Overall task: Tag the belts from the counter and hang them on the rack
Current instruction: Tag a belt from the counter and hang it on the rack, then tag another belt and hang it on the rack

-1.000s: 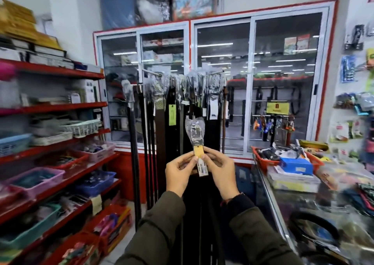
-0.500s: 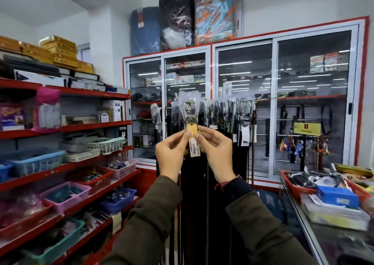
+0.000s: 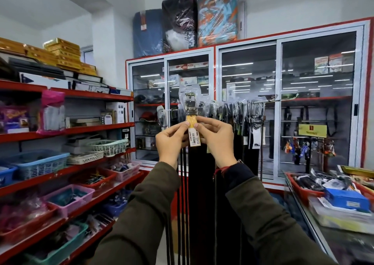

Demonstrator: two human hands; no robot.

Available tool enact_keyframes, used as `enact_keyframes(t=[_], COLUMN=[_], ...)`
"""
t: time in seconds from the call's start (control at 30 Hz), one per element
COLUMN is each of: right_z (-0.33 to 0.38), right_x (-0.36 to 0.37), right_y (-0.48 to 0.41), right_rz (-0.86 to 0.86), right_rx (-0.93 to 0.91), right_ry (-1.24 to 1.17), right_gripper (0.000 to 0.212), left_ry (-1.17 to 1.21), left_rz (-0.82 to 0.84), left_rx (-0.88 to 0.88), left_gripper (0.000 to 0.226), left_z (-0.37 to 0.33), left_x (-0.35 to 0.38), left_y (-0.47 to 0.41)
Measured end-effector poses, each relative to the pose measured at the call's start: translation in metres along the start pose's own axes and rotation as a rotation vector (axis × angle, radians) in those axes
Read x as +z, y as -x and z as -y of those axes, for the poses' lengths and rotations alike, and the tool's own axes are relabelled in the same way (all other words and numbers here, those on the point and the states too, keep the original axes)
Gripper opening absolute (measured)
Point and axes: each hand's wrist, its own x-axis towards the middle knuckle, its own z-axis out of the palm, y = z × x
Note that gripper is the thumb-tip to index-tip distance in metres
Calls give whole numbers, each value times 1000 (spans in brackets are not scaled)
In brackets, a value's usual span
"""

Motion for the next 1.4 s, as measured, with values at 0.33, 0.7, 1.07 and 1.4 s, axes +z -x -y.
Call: enact_keyframes(t=[0.33,0.7,1.07,1.4], right_z=[-11,-54,-102,-117], right_x=[4,-25,-152,-312], right_y=[-6,32,152,263], right_rz=[-79,-85,-171,-308], right_rx=[22,-162,-128,326], right_ry=[145,527,1013,1223], right_gripper=[25,37,47,55], left_ry=[14,-513,-856,-825], left_rz=[3,-14,292,634], left_rx=[-139,316,491,294], left_gripper=[19,45,57,57], left_z=[12,53,162,262], left_x=[2,6,19,80], left_y=[-12,28,164,305])
